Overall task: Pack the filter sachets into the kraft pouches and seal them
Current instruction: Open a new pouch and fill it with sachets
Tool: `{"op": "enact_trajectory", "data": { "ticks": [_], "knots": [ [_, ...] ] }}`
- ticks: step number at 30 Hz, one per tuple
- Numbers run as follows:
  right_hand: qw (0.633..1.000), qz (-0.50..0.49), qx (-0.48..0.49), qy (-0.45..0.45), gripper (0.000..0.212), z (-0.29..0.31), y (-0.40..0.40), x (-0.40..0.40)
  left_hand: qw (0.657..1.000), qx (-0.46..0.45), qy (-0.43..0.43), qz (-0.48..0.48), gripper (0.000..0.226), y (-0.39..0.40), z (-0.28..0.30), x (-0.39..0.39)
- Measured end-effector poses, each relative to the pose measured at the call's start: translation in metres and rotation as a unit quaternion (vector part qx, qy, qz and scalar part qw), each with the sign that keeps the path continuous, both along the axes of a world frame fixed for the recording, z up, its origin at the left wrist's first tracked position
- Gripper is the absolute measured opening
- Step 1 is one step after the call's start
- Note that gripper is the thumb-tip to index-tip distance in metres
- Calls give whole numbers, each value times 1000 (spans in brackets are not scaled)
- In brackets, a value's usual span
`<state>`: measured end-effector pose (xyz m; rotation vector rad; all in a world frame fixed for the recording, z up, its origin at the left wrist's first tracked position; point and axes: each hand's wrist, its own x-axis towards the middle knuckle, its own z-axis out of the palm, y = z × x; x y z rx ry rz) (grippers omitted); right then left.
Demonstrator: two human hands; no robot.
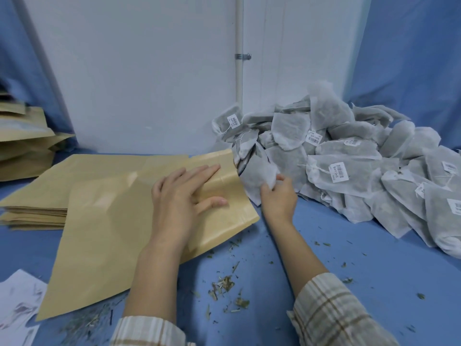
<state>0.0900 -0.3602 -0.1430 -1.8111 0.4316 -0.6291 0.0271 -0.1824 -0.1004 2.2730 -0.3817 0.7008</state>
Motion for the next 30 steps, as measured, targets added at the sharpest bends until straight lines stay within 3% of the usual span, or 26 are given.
{"op": "enact_trajectory", "data": {
  "ticks": [2,6,9,13,18,21,23,25,26,28,29,30],
  "knots": [
    [996,3,54,-64,11,10,-12,-5,1000,7,4,9,67,-1,-1,1],
    [964,109,215,-114,18,36,-43,-18,1000,21,3,13,68,-2,-3,2],
    [937,208,243,-144,25,45,-60,-27,999,23,8,23,71,-1,-4,3],
    [919,325,198,-98,21,45,-55,-29,1000,3,11,-4,71,2,-1,3],
    [917,400,-5,-9,13,40,-9,-32,995,-63,12,-71,67,-4,3,-1],
    [910,395,53,116,27,35,10,-33,994,-63,31,-90,59,-8,-1,-1],
    [899,404,25,167,24,36,15,-29,993,-61,33,-99,58,-6,-4,0],
    [869,461,-4,177,15,40,16,-30,994,-50,29,-98,59,-5,-5,2],
    [857,489,33,159,14,40,12,-31,995,-45,23,-87,60,-5,-6,3],
    [886,438,131,74,17,37,4,-26,998,-30,7,-55,63,-6,-8,4],
    [919,365,146,15,21,34,0,-20,999,-24,2,-39,65,-7,-8,4],
    [957,270,103,-32,24,31,-5,-16,999,-24,-1,-25,66,-8,-9,4]
  ]
}}
